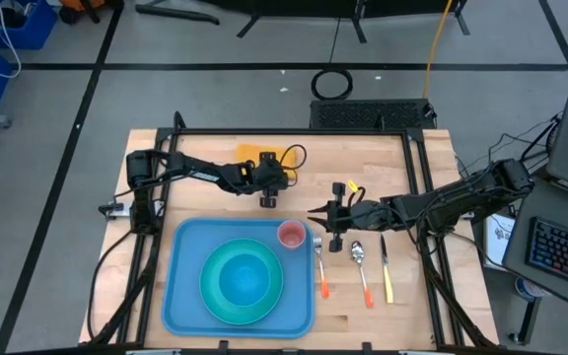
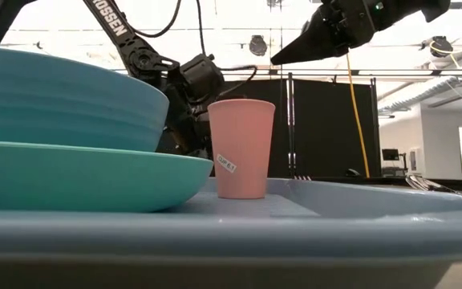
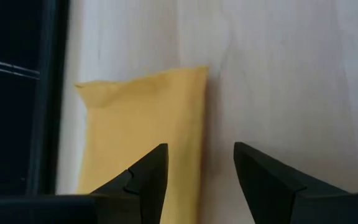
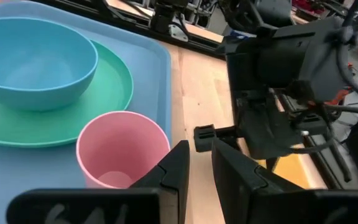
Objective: Set up tray
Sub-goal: Put the yellow table napkin on top of the blue tray to the left of the green plate
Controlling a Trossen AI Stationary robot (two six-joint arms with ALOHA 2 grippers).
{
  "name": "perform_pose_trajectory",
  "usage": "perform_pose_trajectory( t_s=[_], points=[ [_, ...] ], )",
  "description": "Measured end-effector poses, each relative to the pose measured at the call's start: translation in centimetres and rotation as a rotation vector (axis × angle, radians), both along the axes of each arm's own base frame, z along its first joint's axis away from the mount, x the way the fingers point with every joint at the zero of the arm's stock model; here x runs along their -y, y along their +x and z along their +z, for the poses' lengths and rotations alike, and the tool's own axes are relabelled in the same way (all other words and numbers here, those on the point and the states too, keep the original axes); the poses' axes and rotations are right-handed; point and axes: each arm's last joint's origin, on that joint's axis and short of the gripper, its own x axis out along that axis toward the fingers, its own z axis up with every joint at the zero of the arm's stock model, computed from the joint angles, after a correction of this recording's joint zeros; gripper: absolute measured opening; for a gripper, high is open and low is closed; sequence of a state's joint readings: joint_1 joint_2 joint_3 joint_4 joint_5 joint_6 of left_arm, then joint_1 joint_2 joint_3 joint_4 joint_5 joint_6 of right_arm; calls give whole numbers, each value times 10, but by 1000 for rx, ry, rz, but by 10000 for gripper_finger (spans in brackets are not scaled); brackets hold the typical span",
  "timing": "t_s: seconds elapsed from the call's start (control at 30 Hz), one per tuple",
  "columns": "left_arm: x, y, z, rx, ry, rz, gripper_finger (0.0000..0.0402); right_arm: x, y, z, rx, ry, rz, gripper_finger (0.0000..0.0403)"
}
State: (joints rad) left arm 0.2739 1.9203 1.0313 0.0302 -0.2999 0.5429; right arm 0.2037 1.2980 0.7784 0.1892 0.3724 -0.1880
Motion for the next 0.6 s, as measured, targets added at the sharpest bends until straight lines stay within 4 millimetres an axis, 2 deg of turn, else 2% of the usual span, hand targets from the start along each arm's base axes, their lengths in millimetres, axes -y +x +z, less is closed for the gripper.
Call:
perform_pose_trajectory(
  t_s=[0.37,0.6],
  points=[
    [-8,21,-18,-102,-35,15,188,2,0,-2,-16,18,-4,59],
    [-6,30,-13,-95,4,47,188,2,-1,-2,-22,17,-5,59]
  ],
)
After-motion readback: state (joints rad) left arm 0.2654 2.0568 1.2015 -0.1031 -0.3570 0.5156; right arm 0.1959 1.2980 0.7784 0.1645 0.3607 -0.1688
